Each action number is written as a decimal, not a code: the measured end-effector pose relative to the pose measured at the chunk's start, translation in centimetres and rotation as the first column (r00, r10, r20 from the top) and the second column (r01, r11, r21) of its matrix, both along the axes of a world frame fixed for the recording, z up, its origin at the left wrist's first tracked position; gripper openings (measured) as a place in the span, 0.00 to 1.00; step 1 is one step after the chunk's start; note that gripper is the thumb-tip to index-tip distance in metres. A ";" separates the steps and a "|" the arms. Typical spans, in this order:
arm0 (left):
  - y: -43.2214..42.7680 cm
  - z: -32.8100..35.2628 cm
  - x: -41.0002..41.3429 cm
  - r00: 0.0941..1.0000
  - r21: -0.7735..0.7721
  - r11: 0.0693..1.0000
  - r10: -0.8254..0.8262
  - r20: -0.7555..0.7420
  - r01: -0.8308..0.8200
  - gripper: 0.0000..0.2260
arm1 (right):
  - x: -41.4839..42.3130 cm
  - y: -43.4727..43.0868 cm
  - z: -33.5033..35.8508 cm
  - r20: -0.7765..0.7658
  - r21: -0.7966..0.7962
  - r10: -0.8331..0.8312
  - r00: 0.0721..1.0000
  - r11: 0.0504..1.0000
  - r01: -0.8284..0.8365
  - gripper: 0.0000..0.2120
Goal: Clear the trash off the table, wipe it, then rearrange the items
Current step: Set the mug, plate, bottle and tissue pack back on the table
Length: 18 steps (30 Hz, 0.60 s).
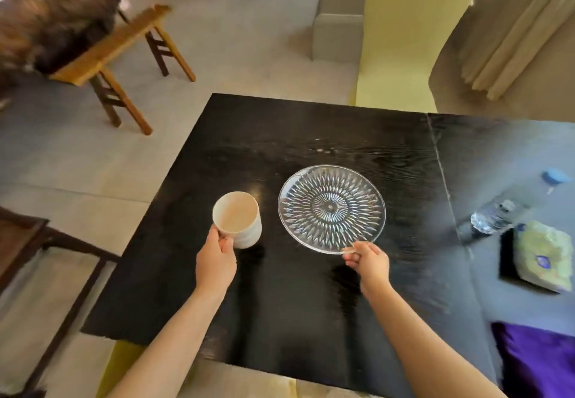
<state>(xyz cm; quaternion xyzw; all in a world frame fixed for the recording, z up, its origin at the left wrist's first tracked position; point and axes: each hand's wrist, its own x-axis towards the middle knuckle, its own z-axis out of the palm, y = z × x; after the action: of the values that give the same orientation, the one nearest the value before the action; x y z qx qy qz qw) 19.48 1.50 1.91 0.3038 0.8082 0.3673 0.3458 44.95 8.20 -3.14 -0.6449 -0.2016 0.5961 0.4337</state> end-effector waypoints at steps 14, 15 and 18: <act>0.5 -2.0 -6.3 0.999 -0.003 1.000 -0.027 0.032 0.027 0.20 | -1.4 1.1 -3.8 0.041 -0.231 0.134 0.990 0.965 -0.121 0.10; 0.7 -2.1 -6.6 0.999 0.004 0.999 -0.034 0.036 0.034 0.20 | -1.4 1.3 -3.9 0.052 -0.255 0.144 0.988 0.959 -0.126 0.10; 1.1 -2.4 -7.3 0.998 0.024 0.999 -0.047 0.038 0.047 0.20 | -1.7 2.1 -4.0 0.087 -0.306 0.171 0.981 0.942 -0.137 0.08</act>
<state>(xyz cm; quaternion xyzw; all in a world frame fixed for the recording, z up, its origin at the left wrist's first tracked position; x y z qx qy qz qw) 12.23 2.63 -0.49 0.3197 0.7897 0.3742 0.3662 43.29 10.27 -7.16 -0.7177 -0.1834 0.6146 0.2711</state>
